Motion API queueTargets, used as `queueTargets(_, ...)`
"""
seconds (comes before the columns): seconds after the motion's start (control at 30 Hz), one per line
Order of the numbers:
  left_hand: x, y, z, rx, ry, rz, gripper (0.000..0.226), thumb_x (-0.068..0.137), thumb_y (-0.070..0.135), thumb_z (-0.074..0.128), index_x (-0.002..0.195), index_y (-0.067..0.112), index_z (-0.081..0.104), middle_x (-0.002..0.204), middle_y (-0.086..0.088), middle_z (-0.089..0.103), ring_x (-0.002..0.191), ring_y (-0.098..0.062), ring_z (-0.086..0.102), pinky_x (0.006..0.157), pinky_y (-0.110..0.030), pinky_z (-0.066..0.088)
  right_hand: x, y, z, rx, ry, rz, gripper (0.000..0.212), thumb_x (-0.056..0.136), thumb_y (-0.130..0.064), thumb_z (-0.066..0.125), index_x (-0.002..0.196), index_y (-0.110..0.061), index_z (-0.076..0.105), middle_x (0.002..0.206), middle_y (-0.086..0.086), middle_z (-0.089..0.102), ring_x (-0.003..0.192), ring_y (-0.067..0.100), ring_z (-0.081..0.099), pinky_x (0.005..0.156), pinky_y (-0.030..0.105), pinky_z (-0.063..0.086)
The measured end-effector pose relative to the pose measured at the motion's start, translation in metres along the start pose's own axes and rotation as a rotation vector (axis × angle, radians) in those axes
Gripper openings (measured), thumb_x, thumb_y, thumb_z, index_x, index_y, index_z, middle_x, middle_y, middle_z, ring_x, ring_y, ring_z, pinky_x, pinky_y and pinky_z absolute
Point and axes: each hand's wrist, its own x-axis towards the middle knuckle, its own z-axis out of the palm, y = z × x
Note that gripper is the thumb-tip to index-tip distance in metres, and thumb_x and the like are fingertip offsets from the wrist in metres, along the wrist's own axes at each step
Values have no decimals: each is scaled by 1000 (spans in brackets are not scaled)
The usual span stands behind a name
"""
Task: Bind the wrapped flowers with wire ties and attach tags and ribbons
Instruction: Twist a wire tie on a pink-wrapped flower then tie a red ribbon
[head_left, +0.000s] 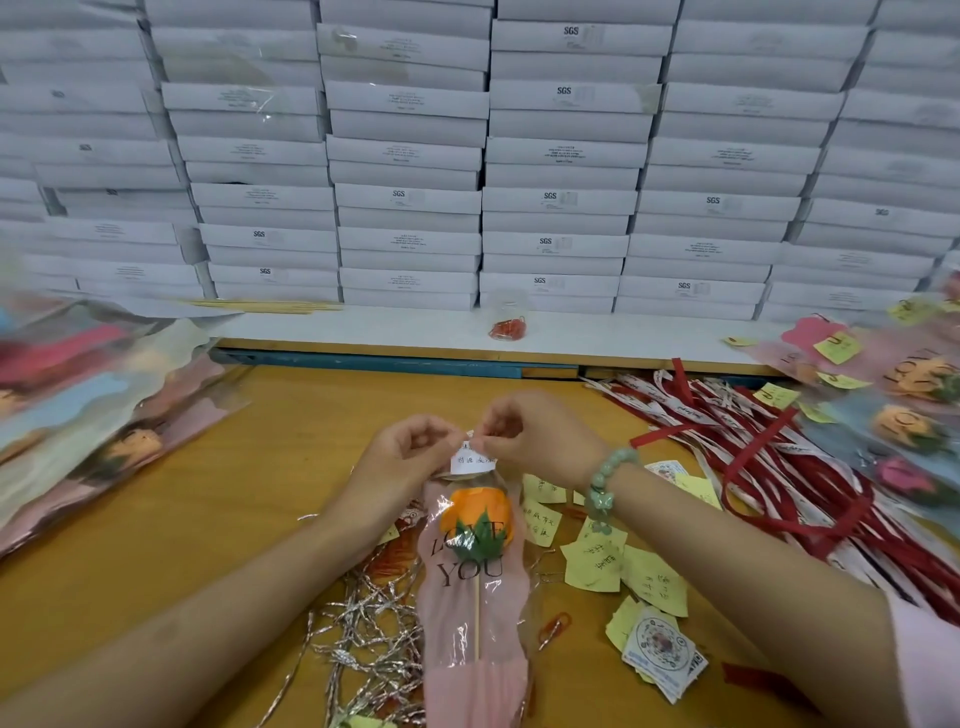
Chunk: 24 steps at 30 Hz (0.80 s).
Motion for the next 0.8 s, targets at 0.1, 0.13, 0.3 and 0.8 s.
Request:
queueTargets(0.1, 1, -2, -1, 0, 9, 9, 14, 85, 3, 70, 96, 11, 68, 86, -2, 69, 78, -10, 69, 69, -18, 55, 1, 1, 3, 45, 18, 12, 9, 90, -24, 67, 84, -18, 66, 82, -7, 65, 76, 6, 59, 66, 15, 45)
queueTargets(0.13, 1, -1, -1, -5, 11, 9, 16, 84, 2, 70, 97, 10, 67, 87, -2, 69, 79, -10, 69, 69, -18, 55, 1, 1, 4, 79, 8, 17, 9, 90, -23, 68, 83, -17, 65, 78, -8, 64, 71, 5, 58, 64, 15, 45)
queueTargets(0.3, 0, 0, 0, 4, 18, 36, 12, 86, 6, 70, 97, 13, 70, 90, -2, 74, 83, -10, 70, 71, -18, 55, 1, 5, 8, 234, 10, 63, 12, 86, -20, 72, 83, -16, 61, 78, -3, 62, 71, 9, 57, 68, 26, 48)
queueTargets(0.8, -1, 1, 0, 11, 15, 22, 14, 87, 2, 68, 96, 12, 71, 87, 8, 75, 81, -2, 69, 67, -13, 52, -98, -23, -61, -354, -411, -143, 6, 85, -35, 71, 86, -30, 69, 83, -18, 67, 78, -4, 58, 67, 12, 45)
